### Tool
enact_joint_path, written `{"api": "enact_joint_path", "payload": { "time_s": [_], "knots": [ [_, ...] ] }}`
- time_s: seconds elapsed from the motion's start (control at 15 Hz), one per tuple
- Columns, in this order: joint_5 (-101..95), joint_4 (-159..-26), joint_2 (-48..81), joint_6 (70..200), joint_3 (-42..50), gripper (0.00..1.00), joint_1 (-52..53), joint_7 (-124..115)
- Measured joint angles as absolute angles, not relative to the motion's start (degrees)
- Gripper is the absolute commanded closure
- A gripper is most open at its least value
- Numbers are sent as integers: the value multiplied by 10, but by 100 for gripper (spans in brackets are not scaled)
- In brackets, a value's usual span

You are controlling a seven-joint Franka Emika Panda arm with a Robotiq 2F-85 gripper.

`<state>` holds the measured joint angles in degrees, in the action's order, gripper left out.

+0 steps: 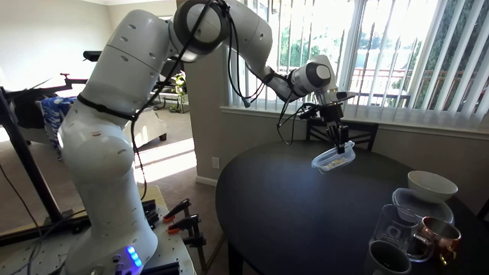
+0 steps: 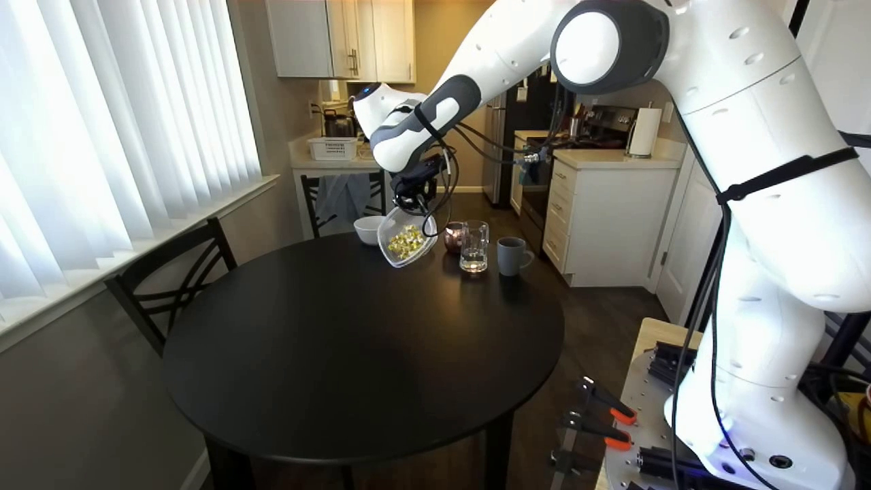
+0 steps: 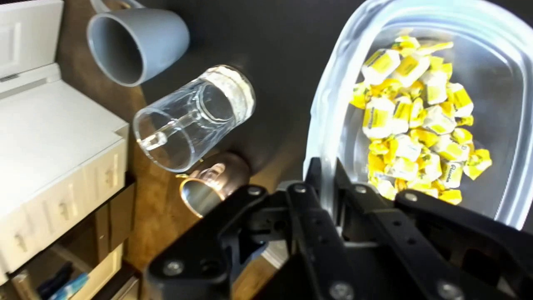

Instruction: Pour the contents of the clear bowl onto the table

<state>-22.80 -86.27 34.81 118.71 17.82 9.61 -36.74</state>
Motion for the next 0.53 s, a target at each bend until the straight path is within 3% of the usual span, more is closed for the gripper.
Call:
{"api": "enact_joint_path", "payload": {
  "time_s": [0.53],
  "knots": [
    [-370, -863, 347, 1028, 172, 99, 129, -498]
  ]
}}
